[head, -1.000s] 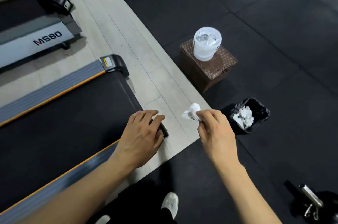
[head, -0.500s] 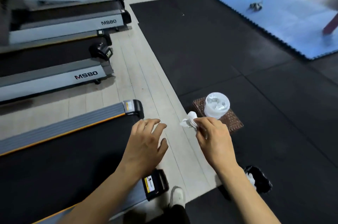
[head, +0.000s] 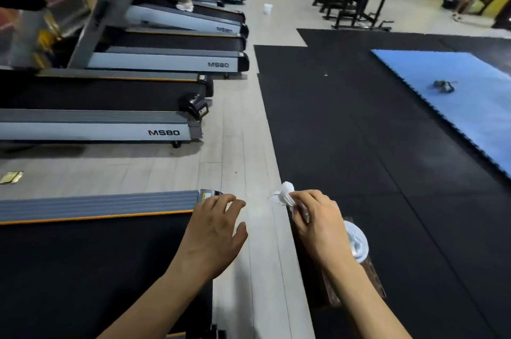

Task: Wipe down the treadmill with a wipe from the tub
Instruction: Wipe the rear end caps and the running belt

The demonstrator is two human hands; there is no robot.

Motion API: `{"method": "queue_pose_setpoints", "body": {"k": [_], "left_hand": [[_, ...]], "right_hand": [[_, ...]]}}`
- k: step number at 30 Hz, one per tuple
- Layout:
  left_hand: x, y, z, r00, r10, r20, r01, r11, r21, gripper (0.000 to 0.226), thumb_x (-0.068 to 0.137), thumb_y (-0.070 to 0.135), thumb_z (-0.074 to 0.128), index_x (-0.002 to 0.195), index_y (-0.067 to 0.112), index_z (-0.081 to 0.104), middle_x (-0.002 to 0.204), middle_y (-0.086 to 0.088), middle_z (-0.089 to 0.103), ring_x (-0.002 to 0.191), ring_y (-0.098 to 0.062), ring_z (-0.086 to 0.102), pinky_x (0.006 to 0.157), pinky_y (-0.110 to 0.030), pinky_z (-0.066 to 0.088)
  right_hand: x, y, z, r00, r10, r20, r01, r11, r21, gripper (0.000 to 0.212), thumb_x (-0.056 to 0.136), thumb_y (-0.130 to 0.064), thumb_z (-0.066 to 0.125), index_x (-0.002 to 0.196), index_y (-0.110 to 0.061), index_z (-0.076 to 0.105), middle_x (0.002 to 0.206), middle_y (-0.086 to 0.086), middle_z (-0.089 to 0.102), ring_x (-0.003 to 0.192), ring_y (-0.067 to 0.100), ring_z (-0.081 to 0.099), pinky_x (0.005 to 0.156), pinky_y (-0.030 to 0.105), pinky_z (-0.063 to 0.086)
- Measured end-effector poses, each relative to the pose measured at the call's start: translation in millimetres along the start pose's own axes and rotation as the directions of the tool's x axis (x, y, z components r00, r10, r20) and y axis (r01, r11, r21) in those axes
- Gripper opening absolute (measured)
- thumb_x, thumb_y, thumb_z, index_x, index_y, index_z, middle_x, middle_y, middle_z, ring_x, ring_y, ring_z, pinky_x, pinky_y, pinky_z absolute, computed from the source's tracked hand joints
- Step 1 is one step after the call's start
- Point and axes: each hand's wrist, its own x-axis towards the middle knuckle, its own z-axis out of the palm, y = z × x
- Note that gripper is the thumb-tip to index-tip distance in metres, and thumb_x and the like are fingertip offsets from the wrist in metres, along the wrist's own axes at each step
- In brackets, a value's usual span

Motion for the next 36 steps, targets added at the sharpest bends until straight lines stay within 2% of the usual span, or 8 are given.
{"method": "queue_pose_setpoints", "body": {"k": [8, 11, 17, 20, 25, 30, 33, 36], "left_hand": [[94.7, -20.6, 13.7, 0.965, -0.23, -0.123, 0.239, 0.969, 0.069, 0.038, 0.091, 0.039, 0.043, 0.114, 0.023, 0.069, 0.115, 0.005, 0.065, 0.106, -0.02, 0.062, 0.092, -0.037, 0.049], [133.6, -28.2, 20.9, 0.93, -0.342, -0.135, 0.352, 0.934, 0.064, 0.041, 0.091, 0.041, 0.043, 0.116, 0.022, 0.069, 0.117, 0.005, 0.065, 0.108, -0.02, 0.063, 0.092, -0.039, 0.049], [186.9, -47.3, 37.8, 0.841, -0.518, -0.154, 0.537, 0.835, 0.121, 0.044, 0.092, 0.045, 0.041, 0.122, 0.025, 0.067, 0.119, 0.01, 0.061, 0.114, -0.016, 0.057, 0.101, -0.035, 0.046], [213.1, -68.7, 44.0, 0.772, -0.599, -0.213, 0.627, 0.773, 0.098, 0.044, 0.092, 0.044, 0.043, 0.125, 0.026, 0.066, 0.121, 0.011, 0.058, 0.117, -0.015, 0.052, 0.106, -0.028, 0.036], [265.7, -122.7, 49.7, 0.701, -0.668, -0.248, 0.705, 0.701, 0.105, 0.043, 0.091, 0.044, 0.042, 0.126, 0.028, 0.063, 0.121, 0.014, 0.055, 0.117, -0.015, 0.051, 0.103, -0.027, 0.03], [322.2, -192.8, 47.8, 0.612, -0.754, -0.239, 0.786, 0.614, 0.076, 0.043, 0.097, 0.047, 0.036, 0.133, 0.033, 0.057, 0.127, 0.018, 0.051, 0.123, -0.01, 0.045, 0.108, -0.028, 0.033], [352.7, -230.4, 42.2, 0.567, -0.777, -0.274, 0.819, 0.567, 0.087, 0.04, 0.096, 0.045, 0.039, 0.128, 0.032, 0.06, 0.122, 0.016, 0.053, 0.117, -0.011, 0.051, 0.103, -0.028, 0.04], [380.7, -266.6, 36.3, 0.53, -0.802, -0.276, 0.844, 0.532, 0.076, 0.043, 0.094, 0.045, 0.037, 0.127, 0.03, 0.06, 0.123, 0.014, 0.055, 0.116, -0.014, 0.054, 0.101, -0.032, 0.045]], "right_hand": [[134.9, 34.6, 51.5, 0.98, -0.177, 0.087, 0.163, 0.975, 0.154, 0.028, 0.087, -0.01, 0.072, 0.109, -0.027, 0.071, 0.103, -0.014, 0.064, 0.077, 0.003, 0.044, 0.074, 0.021, 0.037], [194.5, 45.8, 68.9, 0.952, -0.268, 0.147, 0.233, 0.947, 0.222, 0.03, 0.089, -0.01, 0.071, 0.112, -0.028, 0.071, 0.106, -0.015, 0.065, 0.082, 0.006, 0.054, 0.077, 0.02, 0.041], [301.8, 45.6, 123.7, 0.879, -0.441, 0.181, 0.379, 0.877, 0.297, 0.034, 0.08, -0.001, 0.073, 0.106, -0.023, 0.073, 0.106, -0.006, 0.07, 0.085, 0.02, 0.067, 0.071, 0.035, 0.055], [348.3, 33.4, 151.2, 0.809, -0.559, 0.183, 0.483, 0.809, 0.336, 0.037, 0.077, -0.001, 0.077, 0.107, -0.022, 0.073, 0.107, -0.006, 0.072, 0.085, 0.022, 0.067, 0.073, 0.036, 0.055], [432.4, 3.6, 213.5, 0.739, -0.648, 0.185, 0.535, 0.731, 0.425, 0.042, 0.075, -0.001, 0.08, 0.109, -0.025, 0.072, 0.107, -0.011, 0.071, 0.088, 0.016, 0.062, 0.078, 0.027, 0.049], [520.0, -42.8, 280.5, 0.666, -0.711, 0.224, 0.563, 0.677, 0.474, 0.043, 0.076, -0.003, 0.081, 0.11, -0.028, 0.072, 0.104, -0.013, 0.067, 0.087, 0.012, 0.058, 0.077, 0.022, 0.043], [565.3, -72.6, 312.7, 0.627, -0.746, 0.223, 0.571, 0.636, 0.52, 0.04, 0.078, -0.005, 0.08, 0.109, -0.028, 0.072, 0.101, -0.014, 0.066, 0.087, 0.009, 0.057, 0.074, 0.018, 0.04], [603.5, -99.7, 345.4, 0.59, -0.768, 0.248, 0.545, 0.606, 0.58, 0.038, 0.081, -0.004, 0.077, 0.111, -0.026, 0.073, 0.105, -0.014, 0.067, 0.091, 0.01, 0.062, 0.076, 0.024, 0.05]]}}
